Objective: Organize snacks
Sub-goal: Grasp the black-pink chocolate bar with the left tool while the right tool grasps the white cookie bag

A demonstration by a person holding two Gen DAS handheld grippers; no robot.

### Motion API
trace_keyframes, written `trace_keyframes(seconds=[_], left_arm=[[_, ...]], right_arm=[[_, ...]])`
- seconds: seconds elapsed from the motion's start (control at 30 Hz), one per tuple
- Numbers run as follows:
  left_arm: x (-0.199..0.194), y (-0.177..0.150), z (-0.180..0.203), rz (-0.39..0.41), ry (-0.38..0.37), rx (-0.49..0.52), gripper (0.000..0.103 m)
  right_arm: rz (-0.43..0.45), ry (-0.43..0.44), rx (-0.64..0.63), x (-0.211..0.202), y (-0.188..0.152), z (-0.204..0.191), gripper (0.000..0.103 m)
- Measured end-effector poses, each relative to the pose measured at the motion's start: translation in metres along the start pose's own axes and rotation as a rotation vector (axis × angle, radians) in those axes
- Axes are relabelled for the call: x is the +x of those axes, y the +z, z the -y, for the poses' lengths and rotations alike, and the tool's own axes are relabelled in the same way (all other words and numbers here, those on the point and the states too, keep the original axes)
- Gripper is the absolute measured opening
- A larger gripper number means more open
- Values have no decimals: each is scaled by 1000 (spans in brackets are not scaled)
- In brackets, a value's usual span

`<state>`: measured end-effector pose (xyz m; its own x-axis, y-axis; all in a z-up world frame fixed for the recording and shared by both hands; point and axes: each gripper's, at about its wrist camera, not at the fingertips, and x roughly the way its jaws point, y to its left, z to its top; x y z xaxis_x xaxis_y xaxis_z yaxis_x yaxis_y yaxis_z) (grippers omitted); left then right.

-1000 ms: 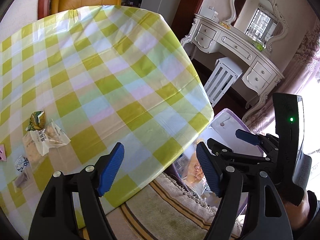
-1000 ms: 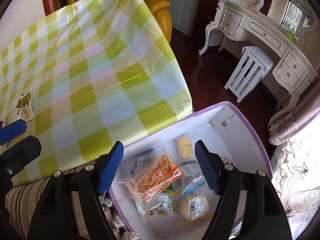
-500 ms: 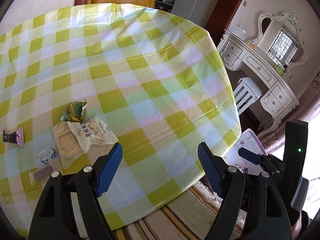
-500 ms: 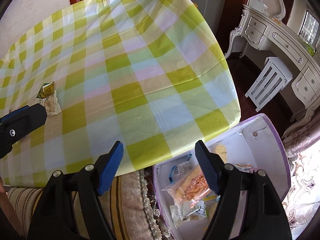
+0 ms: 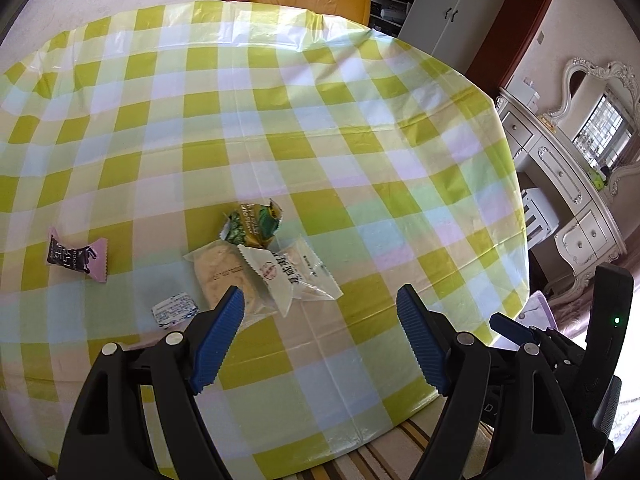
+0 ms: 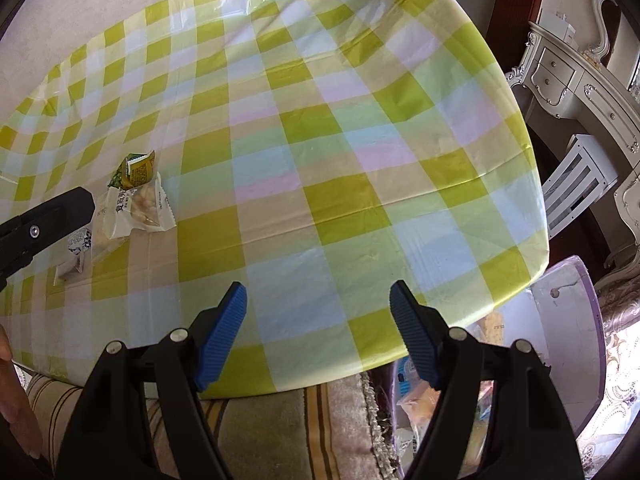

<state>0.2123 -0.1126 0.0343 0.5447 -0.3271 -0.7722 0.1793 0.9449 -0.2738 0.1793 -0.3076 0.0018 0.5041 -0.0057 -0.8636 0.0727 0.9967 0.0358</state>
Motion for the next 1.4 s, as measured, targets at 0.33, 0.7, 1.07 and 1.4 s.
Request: trace_keyframes(seconds=[0.33, 0.7, 1.07, 1.4], left_arm=[[-2, 4, -49, 23, 79, -87, 76], [-19, 2, -164, 72, 190, -375, 76], [-34, -15, -237, 117, 267, -572, 75], [-8, -3, -228, 74, 246, -514, 72]], right_arm=[[16, 63, -52, 14, 14, -46, 74], [57, 95, -161, 22, 22, -94, 74], [72, 166, -206, 35, 36, -127, 74], [78, 217, -215, 35, 38, -137, 75]])
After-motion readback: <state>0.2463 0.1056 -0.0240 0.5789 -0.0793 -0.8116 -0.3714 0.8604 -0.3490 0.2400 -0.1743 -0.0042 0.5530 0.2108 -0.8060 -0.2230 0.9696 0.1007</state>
